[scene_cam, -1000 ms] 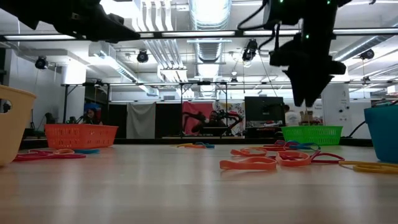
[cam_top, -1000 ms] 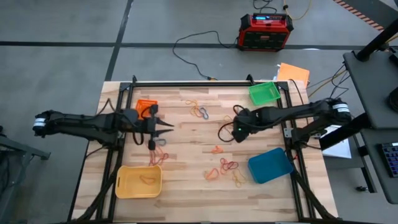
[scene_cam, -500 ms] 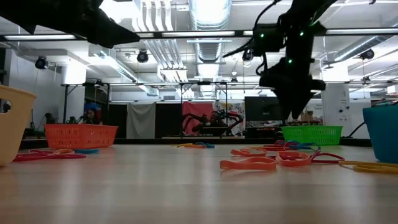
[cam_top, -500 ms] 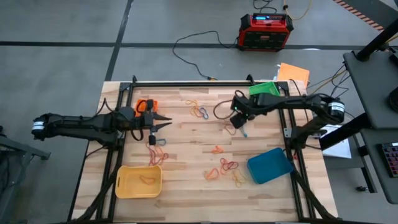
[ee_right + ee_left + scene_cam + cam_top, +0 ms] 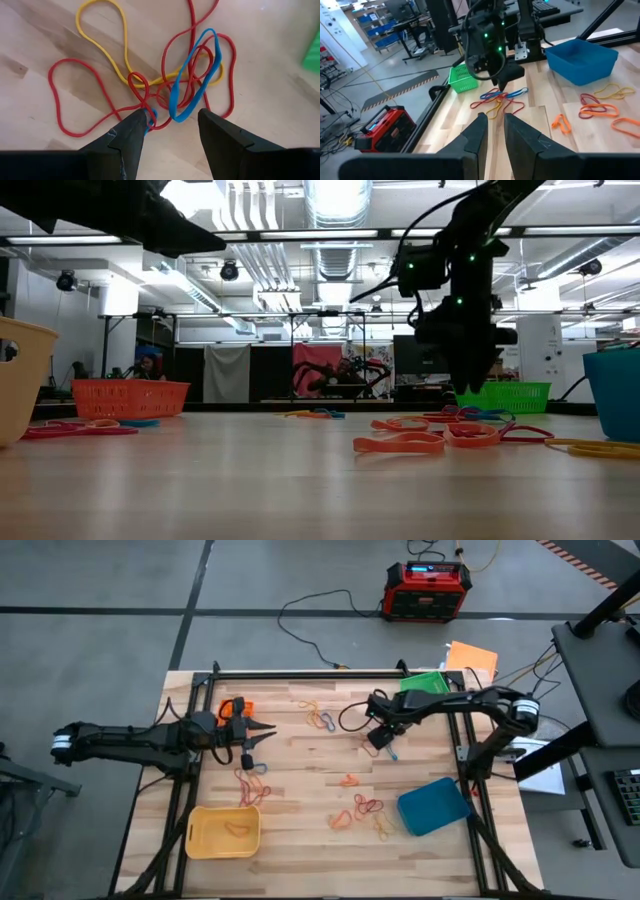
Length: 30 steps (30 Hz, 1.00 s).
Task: Sort rubber bands into baskets
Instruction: Put the blue rubber band into the green bin
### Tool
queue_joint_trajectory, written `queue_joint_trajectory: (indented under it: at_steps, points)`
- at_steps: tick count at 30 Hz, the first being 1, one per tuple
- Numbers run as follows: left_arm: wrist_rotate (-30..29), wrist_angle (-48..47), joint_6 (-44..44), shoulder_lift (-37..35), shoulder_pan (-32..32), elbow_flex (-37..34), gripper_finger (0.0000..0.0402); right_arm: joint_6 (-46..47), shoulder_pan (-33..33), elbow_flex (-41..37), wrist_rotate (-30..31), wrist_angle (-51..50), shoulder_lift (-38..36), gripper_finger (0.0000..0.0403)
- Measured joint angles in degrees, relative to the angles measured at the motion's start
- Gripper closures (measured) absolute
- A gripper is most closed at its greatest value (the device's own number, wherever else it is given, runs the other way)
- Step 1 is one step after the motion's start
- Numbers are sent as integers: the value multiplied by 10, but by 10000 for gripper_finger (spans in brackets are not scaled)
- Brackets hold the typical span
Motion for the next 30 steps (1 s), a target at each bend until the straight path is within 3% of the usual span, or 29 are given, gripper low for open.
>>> queue_joint_trajectory:
  at_steps: [9, 16, 24, 30]
  points:
    - [0, 13, 0, 1, 0, 0, 354, -5, 7, -1, 0, 0, 33, 242]
    - [0, 15, 0, 8, 0, 0, 354, -16, 7, -1, 5, 3, 41, 295]
    - [0, 28, 0, 31, 0, 0, 354, -24, 6, -14, 20, 18, 42, 381]
    - [0, 42, 0, 48, 0, 0, 354, -39, 8, -13, 20, 13, 16, 394]
